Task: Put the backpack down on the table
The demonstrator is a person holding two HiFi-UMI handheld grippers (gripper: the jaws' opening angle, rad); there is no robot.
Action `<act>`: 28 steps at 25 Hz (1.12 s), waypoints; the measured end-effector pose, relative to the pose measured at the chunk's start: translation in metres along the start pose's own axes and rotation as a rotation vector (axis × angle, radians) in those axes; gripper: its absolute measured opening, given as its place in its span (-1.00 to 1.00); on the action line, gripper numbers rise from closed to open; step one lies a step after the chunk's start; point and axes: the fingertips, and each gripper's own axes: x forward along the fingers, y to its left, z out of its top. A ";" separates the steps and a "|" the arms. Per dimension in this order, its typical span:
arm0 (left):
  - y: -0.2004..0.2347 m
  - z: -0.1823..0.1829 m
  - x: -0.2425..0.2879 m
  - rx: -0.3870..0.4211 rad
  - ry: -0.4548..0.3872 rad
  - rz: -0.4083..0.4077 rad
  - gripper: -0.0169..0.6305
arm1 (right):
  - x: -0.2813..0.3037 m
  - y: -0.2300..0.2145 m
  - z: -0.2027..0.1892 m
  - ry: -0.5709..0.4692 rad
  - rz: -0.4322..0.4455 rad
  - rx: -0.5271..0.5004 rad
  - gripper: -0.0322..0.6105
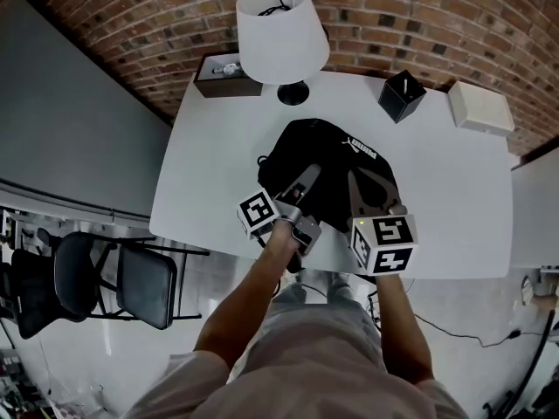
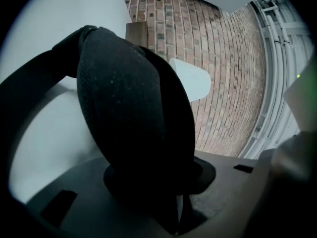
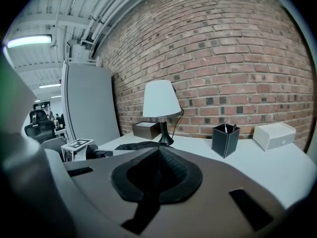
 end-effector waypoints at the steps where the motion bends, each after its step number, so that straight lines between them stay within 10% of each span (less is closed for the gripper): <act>1: 0.002 0.001 -0.001 -0.006 0.009 0.000 -0.57 | 0.001 0.001 -0.002 0.004 -0.009 0.001 -0.89; 28: 0.049 0.023 -0.031 -0.064 0.205 0.004 -0.34 | 0.030 0.063 -0.037 0.094 -0.149 0.009 -0.89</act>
